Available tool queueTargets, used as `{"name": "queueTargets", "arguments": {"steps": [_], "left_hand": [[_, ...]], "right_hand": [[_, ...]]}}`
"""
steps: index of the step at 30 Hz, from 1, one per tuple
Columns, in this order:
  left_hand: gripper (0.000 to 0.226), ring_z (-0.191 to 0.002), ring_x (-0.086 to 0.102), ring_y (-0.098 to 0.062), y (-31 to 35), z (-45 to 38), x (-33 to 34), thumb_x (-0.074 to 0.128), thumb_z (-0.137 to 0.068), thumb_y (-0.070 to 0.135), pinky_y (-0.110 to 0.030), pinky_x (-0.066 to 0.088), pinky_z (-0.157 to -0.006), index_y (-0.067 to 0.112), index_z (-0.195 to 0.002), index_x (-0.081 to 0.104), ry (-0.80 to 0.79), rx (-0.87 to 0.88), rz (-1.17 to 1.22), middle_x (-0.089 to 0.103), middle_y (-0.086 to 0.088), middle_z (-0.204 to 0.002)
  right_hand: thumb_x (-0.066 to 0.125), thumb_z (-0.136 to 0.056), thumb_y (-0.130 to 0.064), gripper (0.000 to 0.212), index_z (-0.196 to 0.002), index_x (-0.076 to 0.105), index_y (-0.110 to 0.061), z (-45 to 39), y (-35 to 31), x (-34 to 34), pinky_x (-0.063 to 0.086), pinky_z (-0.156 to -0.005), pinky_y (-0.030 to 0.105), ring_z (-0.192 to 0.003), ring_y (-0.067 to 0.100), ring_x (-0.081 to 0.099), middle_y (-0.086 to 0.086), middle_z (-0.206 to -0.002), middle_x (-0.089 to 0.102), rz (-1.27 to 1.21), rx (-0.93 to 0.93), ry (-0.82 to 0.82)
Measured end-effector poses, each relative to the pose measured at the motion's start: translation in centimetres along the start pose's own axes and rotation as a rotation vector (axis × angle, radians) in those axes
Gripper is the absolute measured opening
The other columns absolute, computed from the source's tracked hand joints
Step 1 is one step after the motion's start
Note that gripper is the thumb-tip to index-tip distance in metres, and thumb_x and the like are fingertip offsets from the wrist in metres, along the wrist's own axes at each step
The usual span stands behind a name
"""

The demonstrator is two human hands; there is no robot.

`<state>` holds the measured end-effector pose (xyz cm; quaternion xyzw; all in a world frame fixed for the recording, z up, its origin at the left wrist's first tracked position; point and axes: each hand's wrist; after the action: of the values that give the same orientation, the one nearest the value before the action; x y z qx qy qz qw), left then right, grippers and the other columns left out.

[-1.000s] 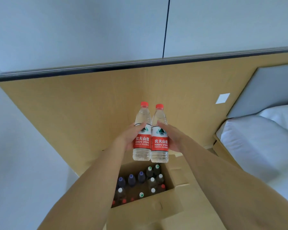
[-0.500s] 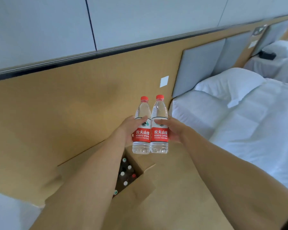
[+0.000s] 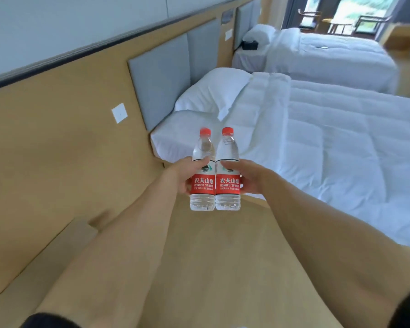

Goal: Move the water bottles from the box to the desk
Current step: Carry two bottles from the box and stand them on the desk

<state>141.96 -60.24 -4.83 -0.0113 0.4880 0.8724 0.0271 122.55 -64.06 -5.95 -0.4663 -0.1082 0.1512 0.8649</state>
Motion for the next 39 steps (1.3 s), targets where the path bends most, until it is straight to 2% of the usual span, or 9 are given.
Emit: {"name": "queueTargets", "arguments": {"steps": [3, 7, 10, 17, 20, 25, 28, 32, 39], "left_hand": [[0.044, -0.100, 0.071, -0.032, 1.0, -1.6, 6.9, 0.068, -0.093, 0.046, -0.057, 0.056, -0.086, 0.019, -0.127, 0.060, -0.073, 0.006, -0.061, 0.073, -0.011, -0.115], [0.044, -0.092, 0.071, -0.028, 2.4, -3.3, 16.8, 0.070, -0.093, 0.043, -0.055, 0.058, -0.083, 0.017, -0.126, 0.056, -0.192, 0.011, -0.116, 0.072, -0.009, -0.111], [0.044, -0.096, 0.070, -0.028, 3.5, -4.0, 24.0, 0.070, -0.092, 0.042, -0.061, 0.055, -0.087, 0.017, -0.124, 0.053, -0.299, 0.014, -0.172, 0.070, -0.010, -0.112], [0.020, -0.088, 0.067, -0.027, 5.4, -3.9, 40.3, 0.066, -0.096, 0.038, -0.060, 0.052, -0.092, 0.020, -0.098, 0.056, -0.582, 0.047, -0.318, 0.071, -0.009, -0.100], [0.030, -0.085, 0.068, -0.026, 5.8, -4.0, 46.0, 0.066, -0.096, 0.040, -0.061, 0.054, -0.089, 0.016, -0.112, 0.062, -0.702, 0.054, -0.408, 0.072, -0.010, -0.102], [0.024, -0.087, 0.067, -0.028, 6.3, -4.9, 55.1, 0.066, -0.096, 0.038, -0.060, 0.054, -0.090, 0.018, -0.107, 0.060, -0.847, 0.072, -0.482, 0.071, -0.010, -0.099], [0.030, -0.082, 0.067, -0.026, 6.6, -6.1, 60.3, 0.066, -0.096, 0.039, -0.058, 0.056, -0.086, 0.015, -0.113, 0.062, -0.937, 0.087, -0.532, 0.071, -0.011, -0.099], [0.029, -0.083, 0.069, -0.025, 8.2, -7.8, 67.2, 0.066, -0.096, 0.040, -0.062, 0.054, -0.086, 0.018, -0.113, 0.065, -1.060, 0.105, -0.585, 0.074, -0.007, -0.098], [0.044, -0.102, 0.069, -0.029, 10.7, -9.8, 77.5, 0.072, -0.089, 0.043, -0.063, 0.056, -0.081, 0.018, -0.123, 0.059, -1.209, 0.092, -0.697, 0.071, -0.008, -0.115]], "right_hand": [[0.073, -0.090, -0.032, 0.042, -0.127, 0.060, -0.015, 2.7, 1.4, -6.6, 0.058, -0.089, 0.047, -0.099, 0.027, 0.069, 0.009, -0.115, 0.072, -0.017, 0.001, 0.085], [0.075, -0.088, -0.035, 0.045, -0.126, 0.059, -0.018, 6.8, 3.9, -15.7, 0.060, -0.083, 0.044, -0.094, 0.026, 0.070, 0.009, -0.113, 0.072, -0.051, -0.023, 0.217], [0.074, -0.089, -0.034, 0.041, -0.123, 0.060, -0.017, 10.3, 5.7, -21.6, 0.060, -0.081, 0.043, -0.092, 0.025, 0.072, 0.008, -0.110, 0.072, -0.111, -0.045, 0.329], [0.075, -0.088, -0.034, 0.038, -0.119, 0.065, -0.015, 19.2, 10.1, -33.1, 0.059, -0.088, 0.044, -0.096, 0.026, 0.072, 0.009, -0.107, 0.075, -0.277, -0.067, 0.612], [0.076, -0.087, -0.035, 0.042, -0.120, 0.065, -0.011, 22.2, 12.0, -36.3, 0.056, -0.094, 0.048, -0.104, 0.029, 0.071, 0.011, -0.110, 0.075, -0.340, -0.066, 0.722], [0.075, -0.088, -0.033, 0.041, -0.122, 0.065, -0.011, 25.9, 14.2, -41.5, 0.060, -0.084, 0.043, -0.104, 0.030, 0.072, 0.011, -0.111, 0.075, -0.448, -0.074, 0.878], [0.074, -0.089, -0.032, 0.037, -0.120, 0.065, -0.014, 27.5, 14.9, -44.7, 0.060, -0.077, 0.038, -0.096, 0.026, 0.073, 0.009, -0.110, 0.076, -0.490, -0.076, 0.957], [0.073, -0.090, -0.030, 0.029, -0.114, 0.066, -0.015, 29.0, 14.6, -49.0, 0.058, -0.071, 0.035, -0.081, 0.021, 0.073, 0.004, -0.094, 0.077, -0.565, -0.086, 1.074], [0.073, -0.091, -0.026, 0.030, -0.115, 0.065, -0.010, 31.2, 14.4, -55.8, 0.060, -0.081, 0.041, -0.086, 0.026, 0.072, 0.011, -0.102, 0.075, -0.681, -0.091, 1.242]]}}
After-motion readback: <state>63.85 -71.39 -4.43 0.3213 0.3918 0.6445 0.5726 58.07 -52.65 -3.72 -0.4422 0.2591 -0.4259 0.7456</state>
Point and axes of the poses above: each hand's wrist, its own z-axis away from the middle knuckle, its own x-axis out of the palm, y = z × x
